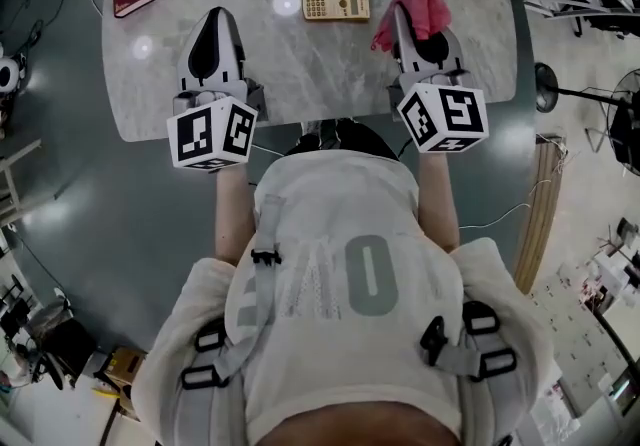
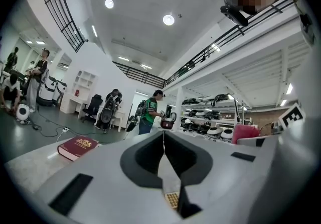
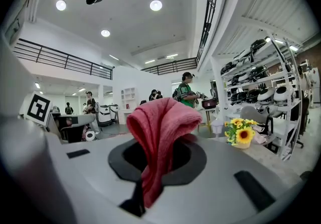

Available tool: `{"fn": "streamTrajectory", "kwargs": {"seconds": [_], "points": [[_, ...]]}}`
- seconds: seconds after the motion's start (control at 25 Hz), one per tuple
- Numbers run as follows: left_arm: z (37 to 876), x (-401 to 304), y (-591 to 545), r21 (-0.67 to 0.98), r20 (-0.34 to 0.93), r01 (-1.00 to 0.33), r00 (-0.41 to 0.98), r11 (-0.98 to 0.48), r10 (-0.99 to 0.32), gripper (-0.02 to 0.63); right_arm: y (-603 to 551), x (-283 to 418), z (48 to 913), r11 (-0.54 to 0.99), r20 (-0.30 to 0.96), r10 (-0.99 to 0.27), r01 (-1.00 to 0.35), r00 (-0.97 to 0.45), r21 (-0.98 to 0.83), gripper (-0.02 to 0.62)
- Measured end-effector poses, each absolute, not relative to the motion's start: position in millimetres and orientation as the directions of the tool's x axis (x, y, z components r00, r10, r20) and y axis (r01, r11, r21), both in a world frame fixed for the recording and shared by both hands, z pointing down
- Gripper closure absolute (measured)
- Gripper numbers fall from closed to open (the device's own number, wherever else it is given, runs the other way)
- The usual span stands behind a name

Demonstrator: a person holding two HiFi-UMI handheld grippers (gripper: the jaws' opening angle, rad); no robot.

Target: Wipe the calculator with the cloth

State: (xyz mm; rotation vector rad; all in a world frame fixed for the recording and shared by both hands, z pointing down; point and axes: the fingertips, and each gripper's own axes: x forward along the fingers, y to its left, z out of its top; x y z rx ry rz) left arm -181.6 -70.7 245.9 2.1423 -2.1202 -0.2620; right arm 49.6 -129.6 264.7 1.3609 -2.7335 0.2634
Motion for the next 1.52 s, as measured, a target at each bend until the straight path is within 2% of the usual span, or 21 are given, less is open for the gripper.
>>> {"fn": "streamTrajectory", "kwargs": {"seconds": [0.52,0.68,0.72,0.8,0.84,0.88,0.92,1.04,1.24,1.32,1.52], "points": [[256.3,-162.8,-103.5,0.21,-0.025,-0.978,0.013,-0.018,-1.0,0.584,-158.0,55.7,278.1,0.614,0.164,-0.763,-0.78,-0.626,-0.123,0.541],[247.3,-157.9,-105.1,0.207,-0.065,-0.977,0.028,-0.041,-0.998,0.581,-162.9,60.0,278.5,0.614,0.165,-0.762,-0.78,-0.626,-0.122,0.541],[243.2,-151.2,-106.3,0.195,-0.083,-0.977,0.074,-0.089,-0.994,0.536,-163.7,60.3,278.4,0.617,0.166,-0.76,-0.778,-0.629,-0.12,0.541],[238.4,-133.5,-111.5,0.173,-0.108,-0.962,0.195,-0.212,-0.975,0.302,-165.3,61.0,278.7,0.623,0.168,-0.756,-0.774,-0.633,-0.115,0.541],[237.7,-125.6,-114.8,0.163,-0.111,-0.951,0.249,-0.264,-0.962,0.225,-166.4,61.3,279.1,0.623,0.169,-0.755,-0.774,-0.633,-0.115,0.541],[237.4,-119.0,-117.8,0.148,-0.107,-0.94,0.295,-0.309,-0.949,0.17,-167.5,61.5,279.6,0.623,0.17,-0.755,-0.773,-0.634,-0.116,0.541],[237.3,-113.1,-120.1,0.122,-0.097,-0.929,0.339,-0.349,-0.936,0.15,-168.5,61.6,279.8,0.623,0.17,-0.754,-0.773,-0.634,-0.118,0.541],[241.6,-94.5,-123.2,-0.013,-0.002,-0.881,0.472,-0.472,-0.881,0.12,-171.2,63.1,279.7,0.631,0.17,-0.748,-0.767,-0.641,-0.119,0.541],[286.0,-73.1,-126.3,-0.234,0.285,-0.687,0.628,-0.688,-0.724,0.117,-175.0,64.8,283.3,0.645,0.174,-0.736,-0.756,-0.655,-0.117,0.541],[323.3,-73.0,-133.2,-0.279,0.409,-0.591,0.64,-0.757,-0.651,0.117,-174.8,64.6,287.0,0.652,0.184,-0.728,-0.75,-0.661,-0.115,0.541],[423.3,-91.1,-155.1,-0.217,0.662,-0.459,0.58,-0.862,-0.475,0.118,-173.8,54.4,300.3,0.672,0.241,-0.703,-0.736,-0.669,-0.082,0.541]]}}
